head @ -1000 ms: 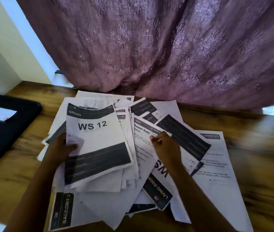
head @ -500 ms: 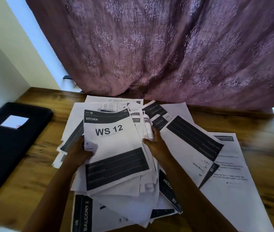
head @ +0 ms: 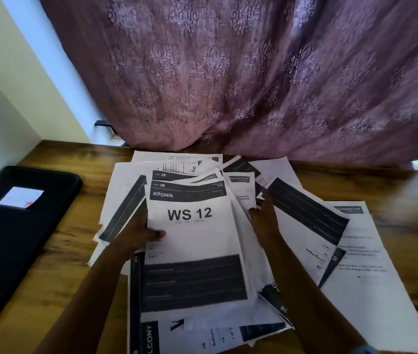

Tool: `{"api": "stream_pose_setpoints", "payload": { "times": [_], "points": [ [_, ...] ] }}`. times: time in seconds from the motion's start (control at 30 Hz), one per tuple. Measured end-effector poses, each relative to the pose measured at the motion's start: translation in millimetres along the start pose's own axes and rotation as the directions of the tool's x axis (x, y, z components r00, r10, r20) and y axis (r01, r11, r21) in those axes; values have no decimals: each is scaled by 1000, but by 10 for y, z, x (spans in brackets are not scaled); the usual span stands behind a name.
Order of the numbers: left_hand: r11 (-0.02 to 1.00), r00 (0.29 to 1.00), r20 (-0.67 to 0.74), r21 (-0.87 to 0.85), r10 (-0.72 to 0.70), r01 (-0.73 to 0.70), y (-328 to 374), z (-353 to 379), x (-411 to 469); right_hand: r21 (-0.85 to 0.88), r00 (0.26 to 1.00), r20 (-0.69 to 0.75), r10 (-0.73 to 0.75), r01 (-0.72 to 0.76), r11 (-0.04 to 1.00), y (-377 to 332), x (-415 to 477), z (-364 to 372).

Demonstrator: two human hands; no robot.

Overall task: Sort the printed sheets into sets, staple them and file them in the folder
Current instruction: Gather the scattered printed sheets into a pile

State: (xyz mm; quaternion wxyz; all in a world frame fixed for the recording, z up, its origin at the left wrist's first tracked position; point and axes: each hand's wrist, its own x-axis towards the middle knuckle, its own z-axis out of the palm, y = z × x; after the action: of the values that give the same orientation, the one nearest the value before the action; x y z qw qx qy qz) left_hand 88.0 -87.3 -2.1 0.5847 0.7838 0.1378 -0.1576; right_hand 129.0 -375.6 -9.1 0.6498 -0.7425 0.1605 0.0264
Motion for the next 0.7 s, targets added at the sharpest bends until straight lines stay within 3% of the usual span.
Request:
{"api": "stream_pose_setpoints", "payload": {
  "times": [0.1, 0.23, 0.4, 0.53, 0.6, 0.63, 0.7],
  "points": [
    [996, 999, 36, 87, 26, -29, 10, 22, 16, -163, 988, 138, 67, -44, 986, -46, 138, 16],
    [992, 987, -142, 108, 77, -62, 20, 317, 22, 79, 986, 130, 105, -116, 990, -89, 44, 133],
    [979, 924, -327, 109, 201, -174, -81, 599, 3, 0, 932, 316, 179, -189, 982, 57, 19, 104],
    [982, 915, -359, 94, 186, -163, -133, 486, 18, 21, 935, 351, 43, -54, 998, -63, -31, 30],
    [983, 922, -350, -8, 168, -183, -43, 348, 18, 127, 936, 347, -51, 7, 992, -188, -107, -23],
    [971, 938, -317, -138, 141, -193, 49, 265, -7, 197, 934, 344, -96, 28, 980, -263, -148, -57],
    [875, 981, -127, -447, 146, -188, 250, 101, -86, 278, 932, 325, -160, 67, 958, -467, -223, -117]
  ]
}}
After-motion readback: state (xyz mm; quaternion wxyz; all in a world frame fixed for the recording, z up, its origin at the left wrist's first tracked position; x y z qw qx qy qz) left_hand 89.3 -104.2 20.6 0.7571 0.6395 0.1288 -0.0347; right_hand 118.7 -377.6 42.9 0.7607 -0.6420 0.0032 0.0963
